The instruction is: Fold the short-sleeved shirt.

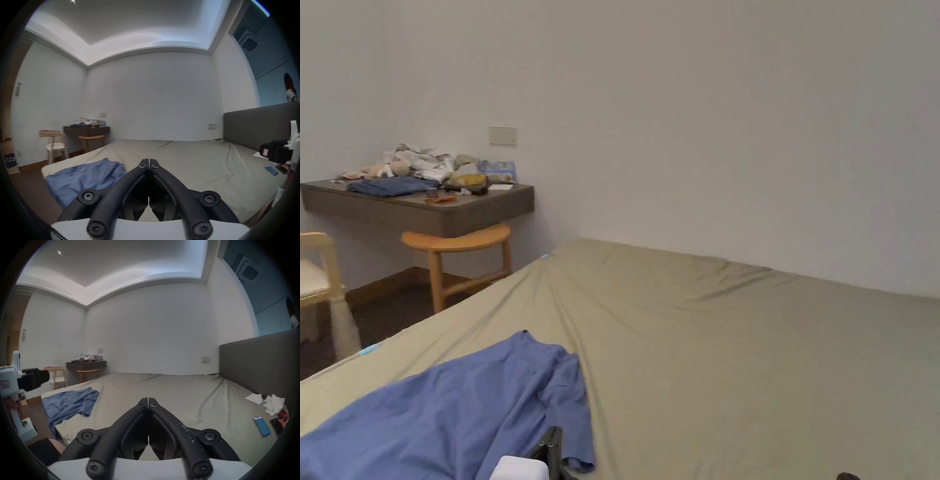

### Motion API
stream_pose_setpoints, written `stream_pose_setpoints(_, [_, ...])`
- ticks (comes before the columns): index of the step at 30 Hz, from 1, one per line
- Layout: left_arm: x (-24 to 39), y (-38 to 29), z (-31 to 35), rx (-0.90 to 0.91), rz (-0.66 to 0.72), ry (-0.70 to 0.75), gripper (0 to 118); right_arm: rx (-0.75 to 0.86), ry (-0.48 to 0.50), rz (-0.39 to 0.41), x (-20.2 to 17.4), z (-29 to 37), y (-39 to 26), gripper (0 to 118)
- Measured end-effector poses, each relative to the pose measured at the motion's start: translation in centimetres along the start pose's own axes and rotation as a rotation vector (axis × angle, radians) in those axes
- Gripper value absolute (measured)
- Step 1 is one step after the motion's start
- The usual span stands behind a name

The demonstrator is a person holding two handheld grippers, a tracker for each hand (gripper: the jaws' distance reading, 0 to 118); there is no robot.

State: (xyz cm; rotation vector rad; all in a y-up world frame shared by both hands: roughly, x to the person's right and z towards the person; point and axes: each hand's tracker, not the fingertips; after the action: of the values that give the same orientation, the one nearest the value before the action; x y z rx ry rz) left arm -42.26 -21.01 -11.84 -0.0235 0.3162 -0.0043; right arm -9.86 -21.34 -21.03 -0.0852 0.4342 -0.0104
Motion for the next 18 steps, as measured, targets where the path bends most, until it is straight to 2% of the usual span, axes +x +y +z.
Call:
stream_pose_setpoints(5, [-6.4, -1.5, 2.4, -0.062, 0.047, 0.204, 0, 0.004, 0.189, 0.073, -7.3, -3.3, 0.1, 1])
stream_pose_setpoints(8, [-8.8, -2.4, 2.7, -0.082, 0.061, 0.253, 0, -0.008, 0.283, 0.072, -10.1, -4.4, -0.3, 1])
stream_pose_setpoints(13, [-9.9, -4.1, 0.0, -0.157, 0.034, 0.238, 0, -0.032, 0.324, 0.108, -11.7, -6.0, -1.2, 1])
stream_pose_setpoints(15, [-10.2, -4.7, -3.0, -0.228, 0.034, 0.186, 0, -0.048, 0.306, 0.132, -11.4, -7.1, -1.9, 1])
stream_pose_setpoints(17, [-10.5, -5.1, -7.2, -0.302, 0.067, 0.132, 0, -0.072, 0.302, 0.113, -10.5, -8.4, -2.4, 1])
stream_pose_setpoints(18, [-10.5, -5.2, -9.7, -0.345, 0.041, 0.113, 0, -0.085, 0.297, 0.103, -10.2, -8.9, -2.6, 1])
